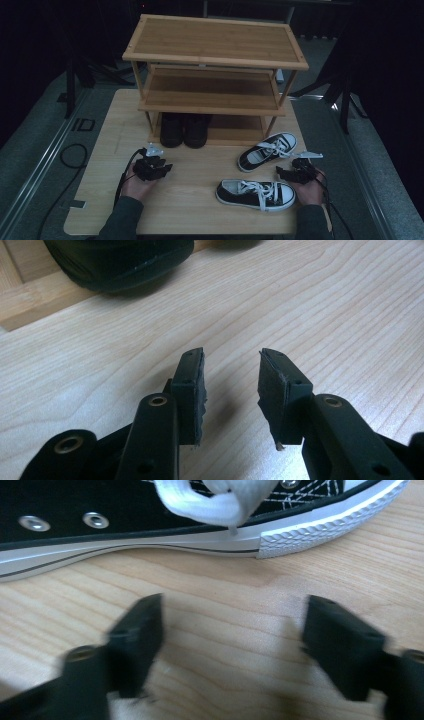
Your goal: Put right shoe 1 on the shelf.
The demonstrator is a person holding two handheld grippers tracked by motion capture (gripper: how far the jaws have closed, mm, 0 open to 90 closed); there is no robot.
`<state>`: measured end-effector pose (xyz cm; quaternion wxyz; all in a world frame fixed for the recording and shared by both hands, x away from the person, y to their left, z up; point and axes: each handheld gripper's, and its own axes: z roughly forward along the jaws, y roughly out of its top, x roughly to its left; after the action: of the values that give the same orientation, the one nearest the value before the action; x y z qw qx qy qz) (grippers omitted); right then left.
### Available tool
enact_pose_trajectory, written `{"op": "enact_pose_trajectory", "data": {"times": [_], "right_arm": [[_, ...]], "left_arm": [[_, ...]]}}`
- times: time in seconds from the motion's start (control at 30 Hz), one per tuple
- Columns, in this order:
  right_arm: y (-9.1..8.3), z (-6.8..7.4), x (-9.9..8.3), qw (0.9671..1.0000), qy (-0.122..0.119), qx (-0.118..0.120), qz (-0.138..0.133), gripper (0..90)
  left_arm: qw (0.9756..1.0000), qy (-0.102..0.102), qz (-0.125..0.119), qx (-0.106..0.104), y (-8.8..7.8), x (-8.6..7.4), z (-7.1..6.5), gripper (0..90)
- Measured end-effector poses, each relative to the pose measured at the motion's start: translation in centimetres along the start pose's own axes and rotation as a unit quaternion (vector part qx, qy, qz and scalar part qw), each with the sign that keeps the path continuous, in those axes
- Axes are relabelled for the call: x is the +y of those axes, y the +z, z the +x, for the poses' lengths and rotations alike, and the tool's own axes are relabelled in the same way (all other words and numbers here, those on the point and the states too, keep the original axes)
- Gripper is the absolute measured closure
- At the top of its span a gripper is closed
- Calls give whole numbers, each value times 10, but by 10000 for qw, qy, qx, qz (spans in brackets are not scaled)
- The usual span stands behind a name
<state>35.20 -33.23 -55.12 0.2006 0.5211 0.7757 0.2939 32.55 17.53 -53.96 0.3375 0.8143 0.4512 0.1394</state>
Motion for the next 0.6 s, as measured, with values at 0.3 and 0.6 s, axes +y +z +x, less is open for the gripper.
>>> {"op": "enact_pose_trajectory", "data": {"times": [0.3,0.6], "right_arm": [[-11,-5,6,9997,-210,-100,27,830],[-16,-16,29,9991,-324,-259,-110,898]], "left_arm": [[10000,-59,-9,16,2,-2,2,624],[10000,-59,38,6,3,-4,4,624]]}}
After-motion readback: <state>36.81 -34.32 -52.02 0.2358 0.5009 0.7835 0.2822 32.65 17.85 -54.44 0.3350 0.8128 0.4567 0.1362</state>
